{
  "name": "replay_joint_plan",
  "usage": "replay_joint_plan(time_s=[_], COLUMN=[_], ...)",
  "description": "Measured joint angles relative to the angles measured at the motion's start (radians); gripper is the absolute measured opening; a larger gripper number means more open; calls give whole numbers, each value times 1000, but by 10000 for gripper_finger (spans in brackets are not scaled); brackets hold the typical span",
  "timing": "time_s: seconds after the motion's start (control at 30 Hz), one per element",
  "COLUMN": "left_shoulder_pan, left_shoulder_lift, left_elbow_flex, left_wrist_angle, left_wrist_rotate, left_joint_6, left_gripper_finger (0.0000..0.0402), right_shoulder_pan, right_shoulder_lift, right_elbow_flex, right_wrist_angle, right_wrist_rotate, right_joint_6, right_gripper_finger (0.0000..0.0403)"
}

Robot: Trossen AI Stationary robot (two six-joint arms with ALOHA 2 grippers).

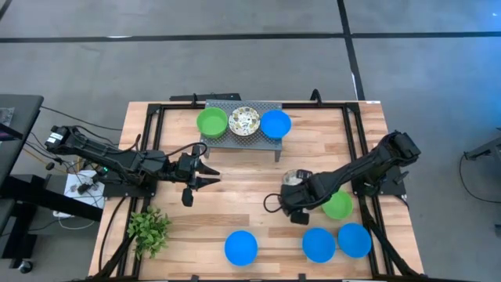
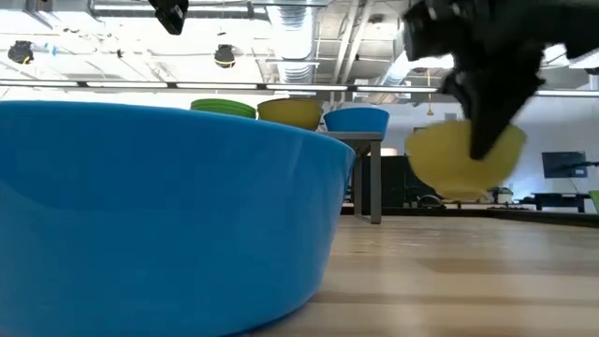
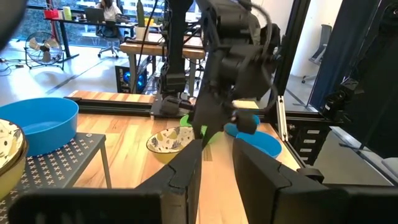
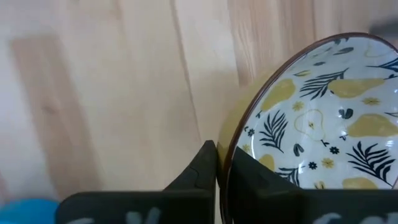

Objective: Pick & Place Mini bowls
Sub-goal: Stack the white patterned bowl on top of the other white patterned bowls on the shelf

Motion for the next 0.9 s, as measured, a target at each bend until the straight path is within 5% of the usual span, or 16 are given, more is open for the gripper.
replay_joint_plan(time_s=[0.33,0.47,0.9], left_shoulder_pan=[0,0,0], left_shoulder_lift=[0,0,0], left_elbow_flex=[0,0,0], left_wrist_angle=[0,0,0], left_wrist_rotate=[0,0,0], left_joint_6=[0,0,0], left_gripper_finger=[90,90,90], right_shoulder_pan=[0,-8,-148], right_shoulder_lift=[0,0,0], right_elbow_flex=[156,227,368], right_wrist_angle=[95,108,154], right_wrist_rotate=[33,124,166], right_joint_6=[-240,-369,-715], right_gripper_finger=[7,13,5])
